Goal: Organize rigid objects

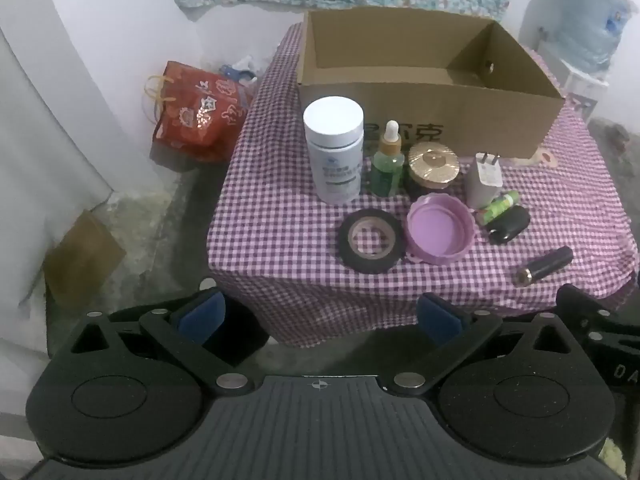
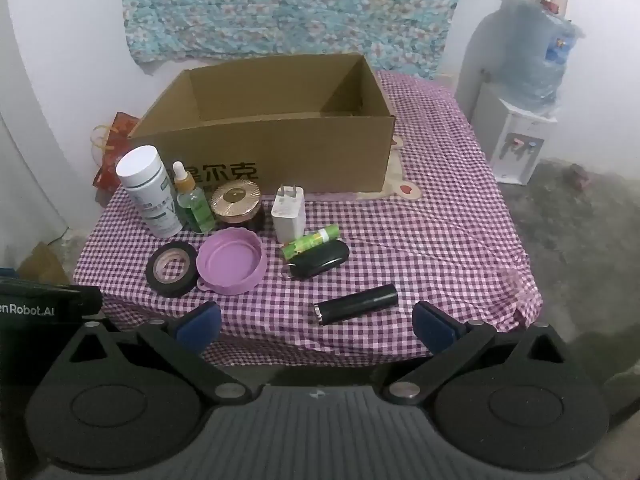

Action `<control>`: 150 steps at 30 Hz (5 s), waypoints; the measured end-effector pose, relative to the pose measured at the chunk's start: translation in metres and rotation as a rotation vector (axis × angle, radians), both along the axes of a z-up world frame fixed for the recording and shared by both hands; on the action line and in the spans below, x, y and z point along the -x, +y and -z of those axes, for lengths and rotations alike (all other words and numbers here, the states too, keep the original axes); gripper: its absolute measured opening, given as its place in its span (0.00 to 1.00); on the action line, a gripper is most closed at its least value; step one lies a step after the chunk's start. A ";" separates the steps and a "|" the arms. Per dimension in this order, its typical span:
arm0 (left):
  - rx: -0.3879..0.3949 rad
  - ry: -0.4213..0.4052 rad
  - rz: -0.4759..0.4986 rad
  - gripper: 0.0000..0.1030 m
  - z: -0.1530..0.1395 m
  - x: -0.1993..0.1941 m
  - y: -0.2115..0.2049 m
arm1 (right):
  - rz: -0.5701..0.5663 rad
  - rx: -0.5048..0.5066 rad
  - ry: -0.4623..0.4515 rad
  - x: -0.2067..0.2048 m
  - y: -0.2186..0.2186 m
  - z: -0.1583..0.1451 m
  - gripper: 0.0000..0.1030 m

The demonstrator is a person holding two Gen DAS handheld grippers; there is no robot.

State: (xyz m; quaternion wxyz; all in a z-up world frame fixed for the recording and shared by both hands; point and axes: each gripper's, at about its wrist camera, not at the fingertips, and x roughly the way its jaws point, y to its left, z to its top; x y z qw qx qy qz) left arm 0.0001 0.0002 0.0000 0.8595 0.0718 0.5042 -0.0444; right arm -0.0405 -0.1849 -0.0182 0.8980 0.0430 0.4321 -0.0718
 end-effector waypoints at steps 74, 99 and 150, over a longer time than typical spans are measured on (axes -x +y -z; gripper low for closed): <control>-0.029 0.008 -0.008 1.00 0.002 0.000 0.006 | -0.010 -0.035 0.046 -0.005 0.001 -0.001 1.00; -0.040 0.036 0.007 1.00 0.011 -0.007 -0.003 | -0.002 -0.038 0.053 -0.007 -0.001 0.004 1.00; -0.060 0.147 0.887 0.28 0.103 -0.046 -0.191 | 0.215 -0.661 0.160 -0.078 -0.141 0.111 0.31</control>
